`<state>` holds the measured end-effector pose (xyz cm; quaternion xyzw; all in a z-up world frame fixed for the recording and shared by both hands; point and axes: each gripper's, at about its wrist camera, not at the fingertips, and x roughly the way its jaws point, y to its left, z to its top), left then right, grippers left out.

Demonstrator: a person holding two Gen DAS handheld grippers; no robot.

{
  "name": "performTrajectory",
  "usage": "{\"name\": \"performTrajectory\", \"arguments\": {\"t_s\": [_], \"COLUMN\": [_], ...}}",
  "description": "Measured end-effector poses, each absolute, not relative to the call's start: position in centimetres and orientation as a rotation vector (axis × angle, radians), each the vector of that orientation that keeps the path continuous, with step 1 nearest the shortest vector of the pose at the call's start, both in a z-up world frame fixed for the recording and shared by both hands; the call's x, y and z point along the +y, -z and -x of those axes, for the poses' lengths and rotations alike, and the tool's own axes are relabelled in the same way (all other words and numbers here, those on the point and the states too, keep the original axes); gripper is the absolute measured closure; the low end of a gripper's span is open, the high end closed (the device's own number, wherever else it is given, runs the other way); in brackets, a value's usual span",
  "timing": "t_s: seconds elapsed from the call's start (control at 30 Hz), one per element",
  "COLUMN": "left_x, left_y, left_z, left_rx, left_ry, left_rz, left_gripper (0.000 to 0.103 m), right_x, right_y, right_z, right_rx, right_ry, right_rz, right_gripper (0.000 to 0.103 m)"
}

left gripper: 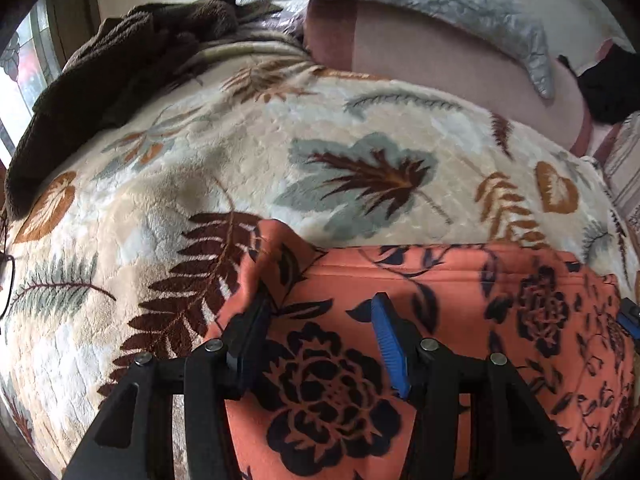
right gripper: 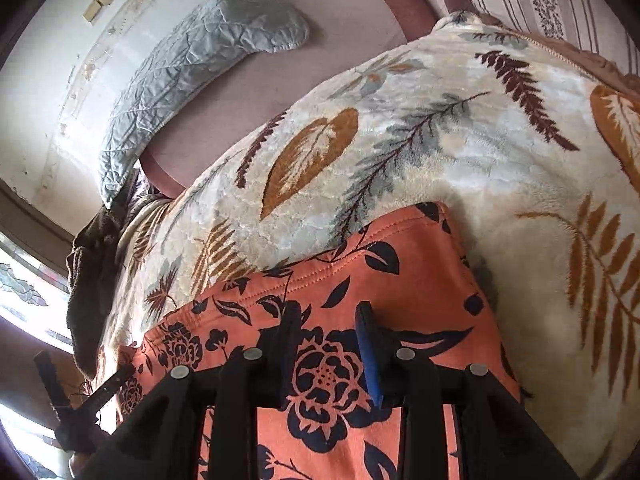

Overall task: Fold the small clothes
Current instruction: 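Fold the lifted blouse edge over the rest and open both grippers, then press and straighten the folded blouse edge with both grippers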

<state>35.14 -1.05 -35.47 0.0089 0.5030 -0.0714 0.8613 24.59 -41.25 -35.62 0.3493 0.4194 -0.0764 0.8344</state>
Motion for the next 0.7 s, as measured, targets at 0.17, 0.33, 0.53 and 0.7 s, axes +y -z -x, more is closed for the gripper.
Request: {"name": "performTrajectory", "arguments": {"t_s": [0.17,0.33,0.53,0.7], "left_x": [-0.4,0.6,1.3,1.4], "left_y": [35.9,32.9,28.8,27.9], "left_z": [-35.3,-32.0,-23.9,-17.1], "left_rx": [1.048,1.001,0.889,0.825], "left_ry": [0.139,0.139,0.2,0.215], "left_rz": [0.009,0.035,-0.002,-0.047], "left_gripper": [0.045,0.045,0.045,0.032], "right_x": [-39.8,-39.3,-37.4,-35.0], "right_y": [37.8,34.7,31.1,29.9], "right_z": [-26.2,-22.6,-16.4,-11.7], "right_rx": [0.973,0.872,0.767,0.754], "right_ry": [0.138,0.09,0.024,0.002], "right_rz": [-0.665,-0.666,-0.662,-0.617], "right_gripper": [0.073,0.073,0.073,0.073]}}
